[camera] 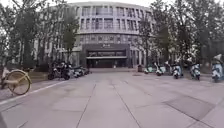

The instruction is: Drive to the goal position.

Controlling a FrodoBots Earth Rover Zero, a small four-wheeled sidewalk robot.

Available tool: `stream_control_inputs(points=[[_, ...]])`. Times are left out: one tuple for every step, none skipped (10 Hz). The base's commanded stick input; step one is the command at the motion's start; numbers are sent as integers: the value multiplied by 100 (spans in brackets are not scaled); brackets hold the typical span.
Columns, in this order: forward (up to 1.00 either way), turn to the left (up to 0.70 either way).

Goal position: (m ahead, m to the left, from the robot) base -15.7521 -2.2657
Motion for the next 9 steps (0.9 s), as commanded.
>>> stream_control_inputs(points=[[70,0],[70,0],[70,0],[70,0],[70,0],[39,0],[0,0],[0,0],[0,0]])
